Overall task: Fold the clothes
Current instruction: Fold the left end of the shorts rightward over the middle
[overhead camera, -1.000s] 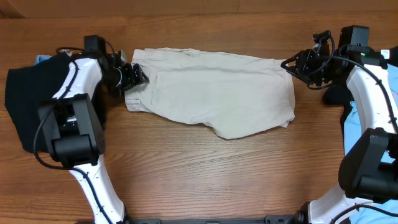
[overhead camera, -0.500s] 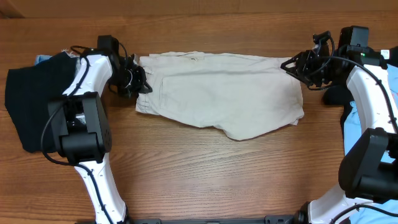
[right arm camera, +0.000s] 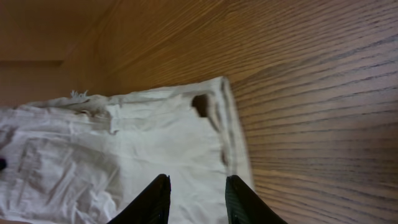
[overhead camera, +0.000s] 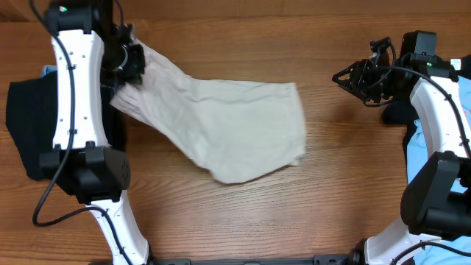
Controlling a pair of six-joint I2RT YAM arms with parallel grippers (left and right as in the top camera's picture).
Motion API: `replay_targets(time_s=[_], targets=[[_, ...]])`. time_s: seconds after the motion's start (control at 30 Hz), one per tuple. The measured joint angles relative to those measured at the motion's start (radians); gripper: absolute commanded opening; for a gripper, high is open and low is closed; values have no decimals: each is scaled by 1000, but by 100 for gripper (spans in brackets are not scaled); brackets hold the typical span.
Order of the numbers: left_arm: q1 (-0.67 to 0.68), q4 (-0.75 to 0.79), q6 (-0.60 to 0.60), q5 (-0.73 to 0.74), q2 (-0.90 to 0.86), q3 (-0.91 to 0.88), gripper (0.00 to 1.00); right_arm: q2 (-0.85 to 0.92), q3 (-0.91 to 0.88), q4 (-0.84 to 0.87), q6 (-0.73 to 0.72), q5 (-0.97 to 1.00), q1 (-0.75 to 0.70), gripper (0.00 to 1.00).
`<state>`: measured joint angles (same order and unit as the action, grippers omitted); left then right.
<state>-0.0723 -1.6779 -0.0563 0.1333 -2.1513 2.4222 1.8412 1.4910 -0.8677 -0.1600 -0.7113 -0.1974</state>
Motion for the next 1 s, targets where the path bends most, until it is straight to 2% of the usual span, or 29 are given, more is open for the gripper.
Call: replay_targets(time_s=[0.17, 0.43, 0.63, 0.73, 0.77, 0.8, 0.83, 0.9, 1.0], targets=[[42, -10, 9, -56, 7, 172, 4, 0, 0, -1, 0, 0, 0, 33], [352, 2, -14, -113, -61, 184, 5, 0, 0, 0, 0, -3, 0, 33], [484, 36, -76, -116, -215, 184, 9, 0, 0, -1, 0, -6, 0, 33], [543, 47, -117, -116, -280, 183, 17, 0, 0, -1, 0, -6, 0, 33], [556, 52, -127, -115, -288, 183, 29, 0, 0, -1, 0, -6, 0, 33], [575, 59, -138, -113, -298, 183, 52, 0, 0, 0, 0, -6, 0, 33], [595, 71, -155, -107, -303, 183, 68, 0, 0, 0, 0, -6, 0, 33], [627, 88, -163, -101, -303, 183, 88, 0, 0, 0, 0, -6, 0, 33], [661, 95, -181, -96, -303, 183, 85, 0, 0, -1, 0, -6, 0, 34]])
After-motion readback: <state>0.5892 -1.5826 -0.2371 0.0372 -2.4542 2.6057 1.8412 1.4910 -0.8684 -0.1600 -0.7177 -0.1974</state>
